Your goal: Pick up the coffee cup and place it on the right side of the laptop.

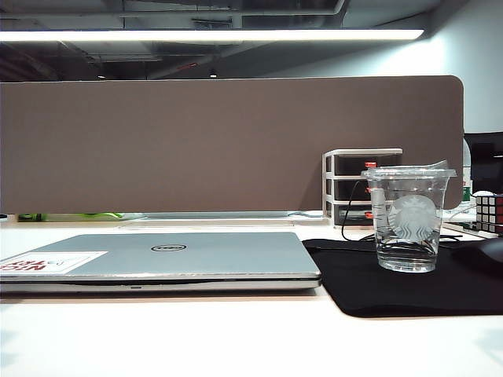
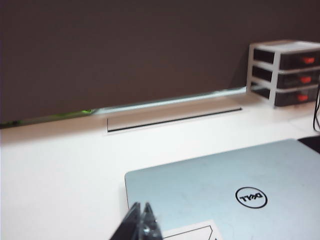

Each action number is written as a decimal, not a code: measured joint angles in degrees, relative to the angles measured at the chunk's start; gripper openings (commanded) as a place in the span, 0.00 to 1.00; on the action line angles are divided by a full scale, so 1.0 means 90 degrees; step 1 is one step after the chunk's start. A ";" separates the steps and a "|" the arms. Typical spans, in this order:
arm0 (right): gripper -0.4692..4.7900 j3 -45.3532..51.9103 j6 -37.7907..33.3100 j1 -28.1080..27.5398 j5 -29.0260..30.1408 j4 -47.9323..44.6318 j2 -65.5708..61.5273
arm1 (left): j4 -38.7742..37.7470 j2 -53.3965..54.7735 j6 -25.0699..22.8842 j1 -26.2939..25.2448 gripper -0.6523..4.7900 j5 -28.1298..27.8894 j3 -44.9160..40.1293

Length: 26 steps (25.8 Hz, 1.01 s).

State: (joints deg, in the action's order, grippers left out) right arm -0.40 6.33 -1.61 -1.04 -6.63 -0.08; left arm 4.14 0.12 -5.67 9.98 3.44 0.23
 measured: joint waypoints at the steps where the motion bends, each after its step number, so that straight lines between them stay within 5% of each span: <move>1: 0.09 0.0000 0.0000 0.0000 0.0000 -0.0002 0.0000 | 0.0017 0.0000 -0.0044 0.0000 0.11 0.0007 -0.0002; 26: 0.09 0.0000 -0.0374 0.0000 0.0408 0.0182 0.0000 | 0.0265 0.0000 -0.0272 0.0000 0.11 -0.0894 0.0005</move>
State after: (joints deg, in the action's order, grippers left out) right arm -0.40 2.96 -1.61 2.63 -4.99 -0.08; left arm 6.52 0.12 -8.12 9.98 -4.60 0.27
